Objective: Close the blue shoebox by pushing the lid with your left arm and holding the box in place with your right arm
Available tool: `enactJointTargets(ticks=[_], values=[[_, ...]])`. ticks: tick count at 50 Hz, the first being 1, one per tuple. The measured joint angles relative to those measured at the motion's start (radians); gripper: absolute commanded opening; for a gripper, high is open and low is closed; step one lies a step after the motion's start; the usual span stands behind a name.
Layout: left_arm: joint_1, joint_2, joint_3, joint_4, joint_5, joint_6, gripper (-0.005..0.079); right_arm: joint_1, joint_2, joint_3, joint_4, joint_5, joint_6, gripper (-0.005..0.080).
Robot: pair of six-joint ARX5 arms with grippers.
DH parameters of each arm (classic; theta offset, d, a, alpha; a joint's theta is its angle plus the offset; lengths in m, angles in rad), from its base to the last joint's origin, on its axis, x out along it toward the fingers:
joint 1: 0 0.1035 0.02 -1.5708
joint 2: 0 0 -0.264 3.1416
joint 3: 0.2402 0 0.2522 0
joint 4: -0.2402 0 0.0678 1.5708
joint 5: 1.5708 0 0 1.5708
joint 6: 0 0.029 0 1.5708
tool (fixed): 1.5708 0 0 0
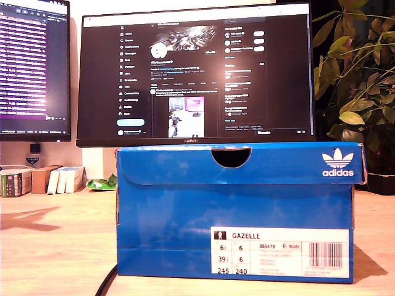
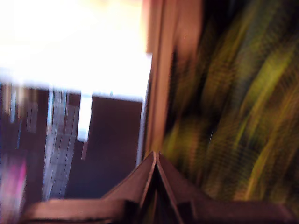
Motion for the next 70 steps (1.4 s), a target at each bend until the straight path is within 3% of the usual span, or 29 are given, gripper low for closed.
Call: enactJointTargets(ticks=[22,47,58,70], values=[[0.010,-0.068,0.001,0.046,-0.038,0.023,-0.0019,0.000,-0.016,0.003,-0.042,0.052,-0.022,-0.0012],[-0.024,-0.227,0.004,-0.121,-0.111,0.025,-0.0019,0.002,-0.208,0.003,-0.210,0.079,0.005,-0.0012],[-0.070,-0.283,0.005,-0.170,-0.114,0.025,-0.0019,0.017,-0.259,0.002,-0.293,0.080,0.025,-0.0012],[-0.121,-0.371,0.005,-0.269,-0.143,0.026,-0.0019,0.036,-0.429,-0.077,-0.306,0.079,0.026,-0.0012]])
